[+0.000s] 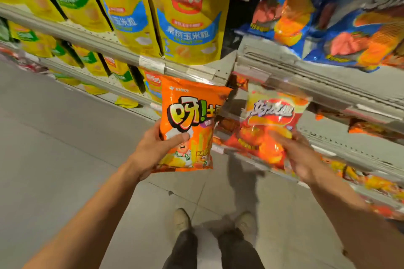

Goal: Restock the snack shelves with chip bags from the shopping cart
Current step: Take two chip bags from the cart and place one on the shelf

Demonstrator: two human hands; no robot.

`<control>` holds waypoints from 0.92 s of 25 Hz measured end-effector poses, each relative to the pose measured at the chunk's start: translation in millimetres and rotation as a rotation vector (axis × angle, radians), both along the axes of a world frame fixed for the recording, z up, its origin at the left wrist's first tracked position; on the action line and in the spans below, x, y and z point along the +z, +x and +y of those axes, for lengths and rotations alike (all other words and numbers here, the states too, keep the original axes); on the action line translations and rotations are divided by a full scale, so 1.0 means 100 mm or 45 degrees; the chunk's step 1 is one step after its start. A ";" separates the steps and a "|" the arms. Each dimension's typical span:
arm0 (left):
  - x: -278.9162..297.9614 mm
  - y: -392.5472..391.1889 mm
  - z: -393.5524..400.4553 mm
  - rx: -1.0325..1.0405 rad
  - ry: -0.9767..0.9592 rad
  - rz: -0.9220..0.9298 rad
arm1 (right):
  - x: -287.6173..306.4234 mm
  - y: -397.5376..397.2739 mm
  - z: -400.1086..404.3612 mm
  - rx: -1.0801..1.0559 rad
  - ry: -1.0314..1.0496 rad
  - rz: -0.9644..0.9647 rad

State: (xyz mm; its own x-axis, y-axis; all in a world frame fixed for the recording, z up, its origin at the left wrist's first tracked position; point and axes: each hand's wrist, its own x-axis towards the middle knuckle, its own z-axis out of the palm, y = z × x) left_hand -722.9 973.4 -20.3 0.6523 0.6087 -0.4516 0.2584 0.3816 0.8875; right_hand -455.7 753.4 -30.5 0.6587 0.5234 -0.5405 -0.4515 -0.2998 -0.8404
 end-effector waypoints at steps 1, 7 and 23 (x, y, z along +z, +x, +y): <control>-0.08 0.02 0.07 -0.028 0.003 0.009 | -0.07 0.11 0.16 -0.059 0.018 -0.034; -0.55 0.23 0.31 -0.240 0.008 -0.017 | -0.55 0.76 0.95 -0.229 0.140 -0.216; -0.83 0.60 0.27 -0.342 -0.098 -0.102 | -0.85 1.03 1.12 -0.008 0.001 -0.257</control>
